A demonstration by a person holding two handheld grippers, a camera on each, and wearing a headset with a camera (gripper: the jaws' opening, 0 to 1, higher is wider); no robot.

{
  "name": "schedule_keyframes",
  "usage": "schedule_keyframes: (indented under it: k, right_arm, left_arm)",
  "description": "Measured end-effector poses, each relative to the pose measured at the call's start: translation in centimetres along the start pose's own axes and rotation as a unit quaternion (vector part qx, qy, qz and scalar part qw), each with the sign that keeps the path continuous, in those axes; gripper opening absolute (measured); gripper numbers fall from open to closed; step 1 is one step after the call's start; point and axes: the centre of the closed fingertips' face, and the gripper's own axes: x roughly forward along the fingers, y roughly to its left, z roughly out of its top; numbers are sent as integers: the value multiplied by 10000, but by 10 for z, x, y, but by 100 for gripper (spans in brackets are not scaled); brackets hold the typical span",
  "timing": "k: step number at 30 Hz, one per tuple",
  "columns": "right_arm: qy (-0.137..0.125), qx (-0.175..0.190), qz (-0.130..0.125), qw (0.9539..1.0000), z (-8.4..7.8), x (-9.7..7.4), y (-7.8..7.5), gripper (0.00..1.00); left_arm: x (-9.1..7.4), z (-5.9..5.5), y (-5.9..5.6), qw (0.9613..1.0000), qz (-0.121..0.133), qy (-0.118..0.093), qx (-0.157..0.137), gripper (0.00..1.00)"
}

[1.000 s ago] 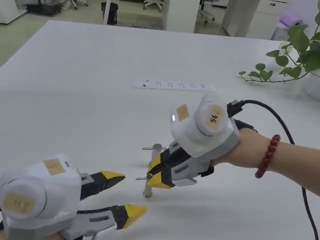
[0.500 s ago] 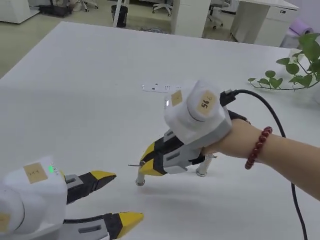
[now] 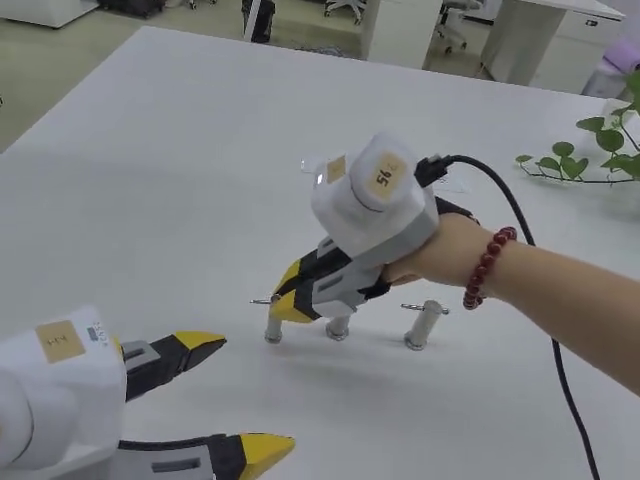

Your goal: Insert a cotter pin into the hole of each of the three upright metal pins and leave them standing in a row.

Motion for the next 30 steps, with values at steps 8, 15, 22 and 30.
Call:
schedule_keyframes:
  k: [8,15,22,30]
  right_arm:
    - [-23,105,-35,9999,0,9,-12,10]
    - [17,139,-61,9999,0,14,-21,10]
    - [55,143,-26,9999,0,21,-25,10]
    - [75,104,39,9999,3,21,-23,10]
  left_arm:
    - [1,-1,5,10000,56,-30,-12,67]
    - [1,-1,7,10000,39,-36,14,66]
    - [2,-3,7,10000,12,-3,2,66]
    - [2,-4,7,10000,4,-2,-6,65]
